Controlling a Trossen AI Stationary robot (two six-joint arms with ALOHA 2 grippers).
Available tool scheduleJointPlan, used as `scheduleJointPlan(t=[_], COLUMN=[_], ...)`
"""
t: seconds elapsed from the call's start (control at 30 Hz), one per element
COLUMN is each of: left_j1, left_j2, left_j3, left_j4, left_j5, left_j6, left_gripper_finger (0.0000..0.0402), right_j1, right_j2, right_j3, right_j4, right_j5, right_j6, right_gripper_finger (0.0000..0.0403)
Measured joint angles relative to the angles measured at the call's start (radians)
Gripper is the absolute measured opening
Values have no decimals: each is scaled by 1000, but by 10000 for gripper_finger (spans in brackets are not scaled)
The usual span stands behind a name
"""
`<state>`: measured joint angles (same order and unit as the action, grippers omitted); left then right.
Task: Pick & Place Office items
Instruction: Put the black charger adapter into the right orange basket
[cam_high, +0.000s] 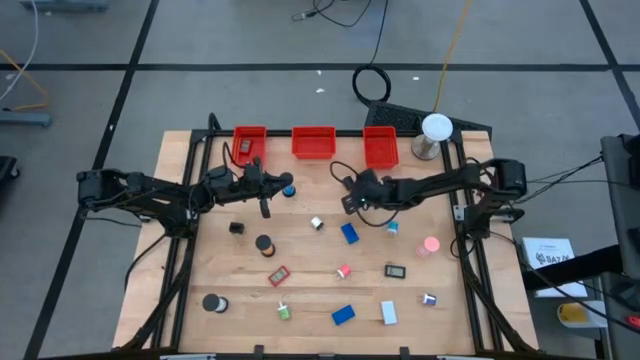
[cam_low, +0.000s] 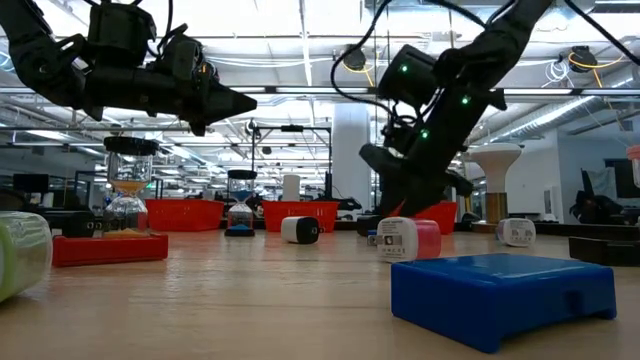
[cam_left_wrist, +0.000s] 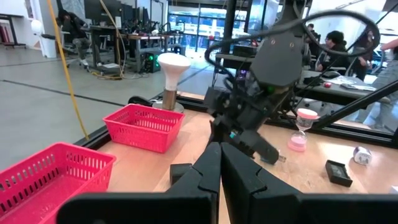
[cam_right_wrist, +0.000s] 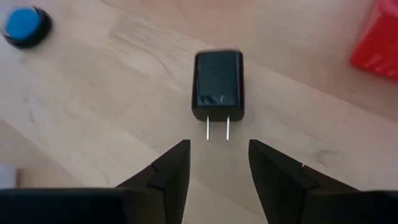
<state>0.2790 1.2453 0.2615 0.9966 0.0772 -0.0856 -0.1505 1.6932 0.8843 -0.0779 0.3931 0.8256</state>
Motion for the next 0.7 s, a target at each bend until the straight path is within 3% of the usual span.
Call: scheduleJointPlan(t=[0.5,0.7], left_j1=[0,0], left_j2=[0,0], left_j3=[0,0], left_j4=[0,0], left_j5=[0,0], left_j6=[0,0], left_gripper_finger=[10,10], right_j1=[-20,-33], right_j2=[73,73], right_j3=[10,9], right_j4=[77,78], right_j5=[55,49], right_j6=[-90,-116], right_gripper_finger=[156,127])
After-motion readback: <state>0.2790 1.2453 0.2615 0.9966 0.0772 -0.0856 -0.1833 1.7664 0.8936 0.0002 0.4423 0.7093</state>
